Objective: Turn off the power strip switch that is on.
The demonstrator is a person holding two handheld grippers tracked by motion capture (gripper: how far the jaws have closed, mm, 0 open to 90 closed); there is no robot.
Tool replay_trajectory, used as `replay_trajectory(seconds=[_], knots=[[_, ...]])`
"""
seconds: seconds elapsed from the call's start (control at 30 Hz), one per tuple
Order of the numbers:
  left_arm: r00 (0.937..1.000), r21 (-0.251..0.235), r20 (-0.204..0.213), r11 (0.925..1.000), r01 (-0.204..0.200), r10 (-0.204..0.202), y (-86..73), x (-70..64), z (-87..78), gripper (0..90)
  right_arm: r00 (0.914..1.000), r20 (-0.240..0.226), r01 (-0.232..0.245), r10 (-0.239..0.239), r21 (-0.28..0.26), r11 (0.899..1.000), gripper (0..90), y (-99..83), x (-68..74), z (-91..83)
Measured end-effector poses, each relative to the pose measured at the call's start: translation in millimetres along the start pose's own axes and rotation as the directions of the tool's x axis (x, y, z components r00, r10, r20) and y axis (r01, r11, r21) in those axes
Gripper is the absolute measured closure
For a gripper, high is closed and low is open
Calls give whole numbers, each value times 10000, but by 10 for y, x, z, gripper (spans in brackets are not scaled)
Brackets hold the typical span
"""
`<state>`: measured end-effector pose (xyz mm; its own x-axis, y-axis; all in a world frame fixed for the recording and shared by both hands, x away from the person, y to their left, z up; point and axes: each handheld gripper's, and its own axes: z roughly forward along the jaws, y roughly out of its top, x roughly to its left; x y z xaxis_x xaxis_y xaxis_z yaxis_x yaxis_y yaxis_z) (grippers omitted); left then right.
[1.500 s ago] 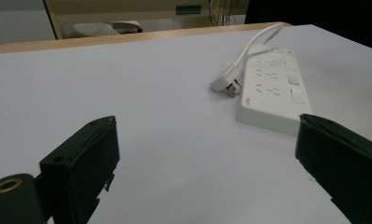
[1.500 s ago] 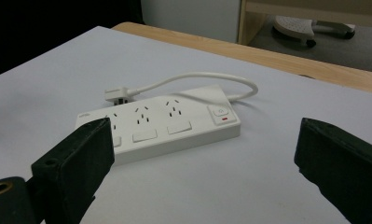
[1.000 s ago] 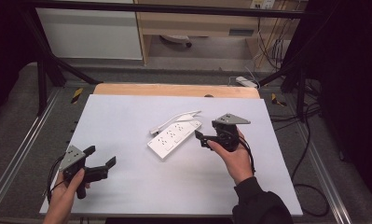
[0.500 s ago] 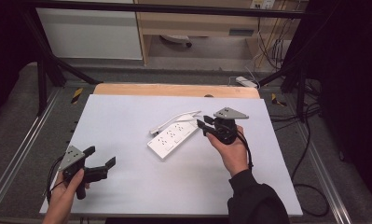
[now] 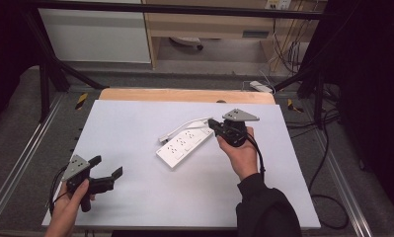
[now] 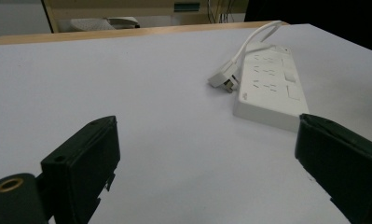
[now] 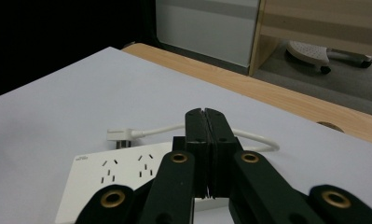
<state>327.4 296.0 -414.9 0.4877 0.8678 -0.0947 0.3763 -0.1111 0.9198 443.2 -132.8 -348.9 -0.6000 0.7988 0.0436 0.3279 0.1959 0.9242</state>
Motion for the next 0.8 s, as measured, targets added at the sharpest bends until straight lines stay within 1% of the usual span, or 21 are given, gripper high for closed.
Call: replay_trajectory(seconds=[0.1, 0.17, 0.33, 0.4, 0.67, 0.8], knots=[[9999, -15, -22, 9999, -126, 126, 3, -16, 3, 64, 9999, -103, 2, -2, -35, 10000, 900, 3, 28, 34], [9999, -10, -28, 9999, -121, 121, 3, -21, 3, 63, 10000, -81, 50, -50, -33, 10000, 900, -4, 38, 60], [9999, -7, -43, 9999, -111, 111, -3, -21, 2, 63, 10000, -6, -73, 73, -82, 9999, 900, -27, 3, 120], [9999, -18, -16, 9999, -113, 113, -1, -21, -1, 63, 10000, 41, -55, 55, 9, 10000, 900, -29, -2, 147], [10000, -41, -34, 10000, -54, 54, -7, -11, -12, 64, 9998, -187, 50, -44, 318, 9995, 900, -48, 39, 236], [10000, 17, -6, 10000, -46, 47, -13, -10, -6, 64, 9998, -205, 90, -80, 500, 9987, 900, -81, 56, 293]])
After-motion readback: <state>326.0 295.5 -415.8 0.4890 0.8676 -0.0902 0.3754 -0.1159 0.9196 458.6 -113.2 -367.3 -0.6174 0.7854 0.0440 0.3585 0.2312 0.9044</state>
